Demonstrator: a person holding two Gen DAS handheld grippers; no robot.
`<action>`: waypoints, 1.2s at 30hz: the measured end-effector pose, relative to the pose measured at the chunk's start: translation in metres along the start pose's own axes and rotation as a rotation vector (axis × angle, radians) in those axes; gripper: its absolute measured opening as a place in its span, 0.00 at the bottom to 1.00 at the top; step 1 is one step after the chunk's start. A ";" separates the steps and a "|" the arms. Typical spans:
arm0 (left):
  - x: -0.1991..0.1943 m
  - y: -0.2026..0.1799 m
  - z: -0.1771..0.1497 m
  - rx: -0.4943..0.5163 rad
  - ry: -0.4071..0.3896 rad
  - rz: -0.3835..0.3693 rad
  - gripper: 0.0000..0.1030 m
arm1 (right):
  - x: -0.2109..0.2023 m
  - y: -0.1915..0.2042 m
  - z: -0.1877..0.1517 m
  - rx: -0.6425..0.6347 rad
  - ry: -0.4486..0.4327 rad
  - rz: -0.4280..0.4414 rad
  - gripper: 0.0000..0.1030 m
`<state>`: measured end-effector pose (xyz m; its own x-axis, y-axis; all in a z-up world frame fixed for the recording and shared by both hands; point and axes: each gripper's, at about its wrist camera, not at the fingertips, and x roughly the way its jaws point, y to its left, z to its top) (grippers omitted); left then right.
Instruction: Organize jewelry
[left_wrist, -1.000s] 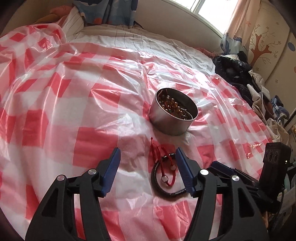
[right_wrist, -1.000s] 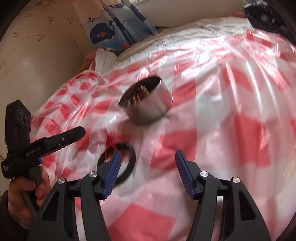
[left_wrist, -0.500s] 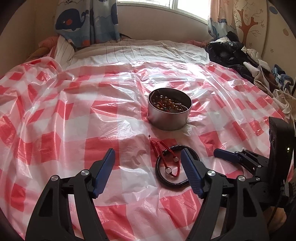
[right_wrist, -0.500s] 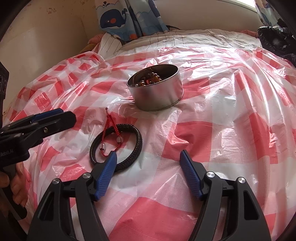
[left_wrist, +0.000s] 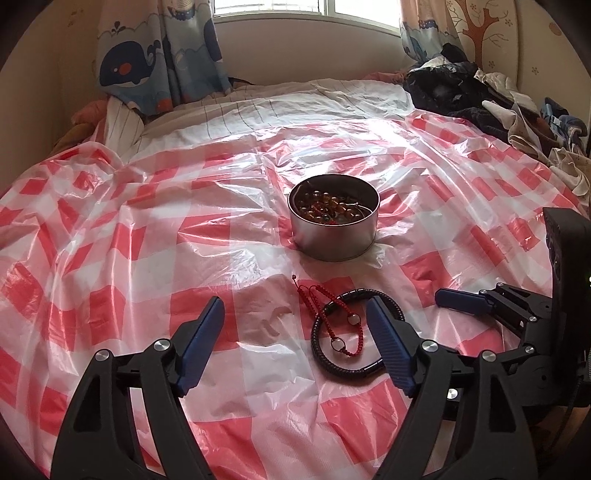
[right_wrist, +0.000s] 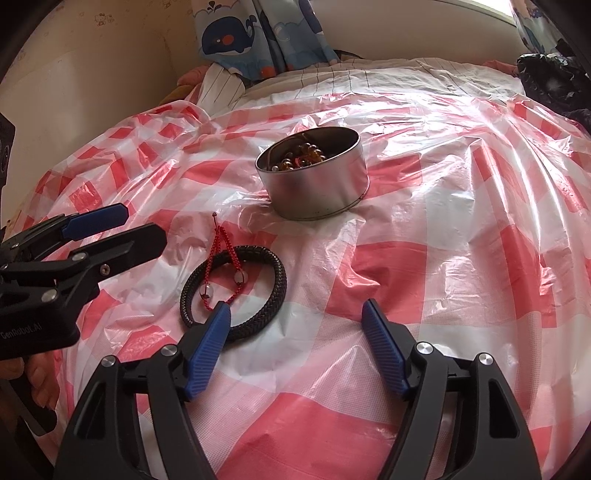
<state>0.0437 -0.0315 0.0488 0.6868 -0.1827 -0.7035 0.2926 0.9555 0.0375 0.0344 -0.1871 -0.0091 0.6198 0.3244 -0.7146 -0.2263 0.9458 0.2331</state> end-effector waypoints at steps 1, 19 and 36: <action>0.000 0.000 0.000 0.002 -0.001 0.001 0.74 | 0.000 0.000 0.000 0.000 0.000 0.000 0.69; 0.019 -0.011 0.013 0.185 0.032 -0.109 0.77 | -0.007 -0.013 0.019 -0.178 0.062 -0.321 0.74; 0.028 -0.055 0.012 0.316 0.014 -0.235 0.77 | -0.041 -0.036 0.021 -0.033 -0.016 -0.234 0.75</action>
<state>0.0547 -0.0921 0.0361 0.5679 -0.3828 -0.7286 0.6330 0.7690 0.0893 0.0325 -0.2342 0.0256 0.6701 0.0964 -0.7360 -0.0987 0.9943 0.0404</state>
